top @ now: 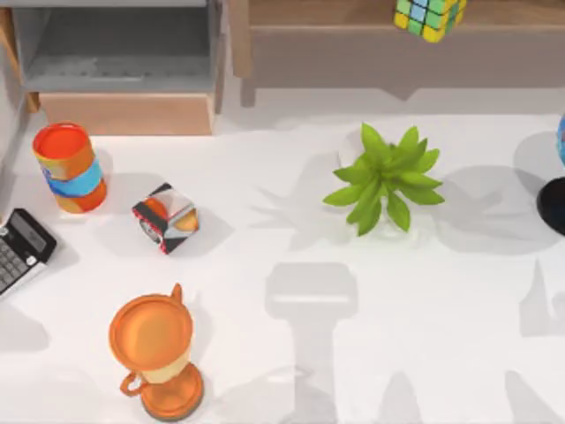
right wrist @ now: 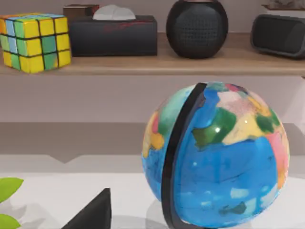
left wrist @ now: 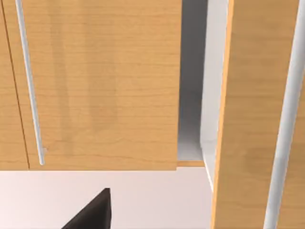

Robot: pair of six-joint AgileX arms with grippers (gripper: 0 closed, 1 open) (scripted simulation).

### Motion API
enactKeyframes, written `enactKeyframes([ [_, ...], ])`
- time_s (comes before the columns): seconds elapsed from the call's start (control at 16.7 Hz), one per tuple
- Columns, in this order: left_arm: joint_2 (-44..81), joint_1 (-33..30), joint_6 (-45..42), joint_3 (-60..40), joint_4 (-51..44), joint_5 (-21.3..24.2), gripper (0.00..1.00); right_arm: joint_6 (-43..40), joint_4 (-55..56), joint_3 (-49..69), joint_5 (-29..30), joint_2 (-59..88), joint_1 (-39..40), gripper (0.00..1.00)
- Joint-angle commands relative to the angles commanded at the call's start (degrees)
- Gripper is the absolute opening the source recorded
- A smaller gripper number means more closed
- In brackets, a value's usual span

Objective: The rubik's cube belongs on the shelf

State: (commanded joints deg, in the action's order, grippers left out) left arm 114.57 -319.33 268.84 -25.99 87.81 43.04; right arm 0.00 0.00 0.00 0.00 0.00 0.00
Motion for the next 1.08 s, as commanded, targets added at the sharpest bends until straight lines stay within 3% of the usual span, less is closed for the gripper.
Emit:
enactKeyframes([
  [0.48, 1.3, -2.9, 0.1, -3.6, -2.2, -2.8, 1.0, 0.0, 0.0, 0.0, 0.0, 0.0, 0.0, 1.0],
  [1.08, 1.3, -2.9, 0.1, -3.6, -2.2, -2.8, 0.25, 0.0, 0.0, 0.0, 0.0, 0.0, 0.0, 1.0],
])
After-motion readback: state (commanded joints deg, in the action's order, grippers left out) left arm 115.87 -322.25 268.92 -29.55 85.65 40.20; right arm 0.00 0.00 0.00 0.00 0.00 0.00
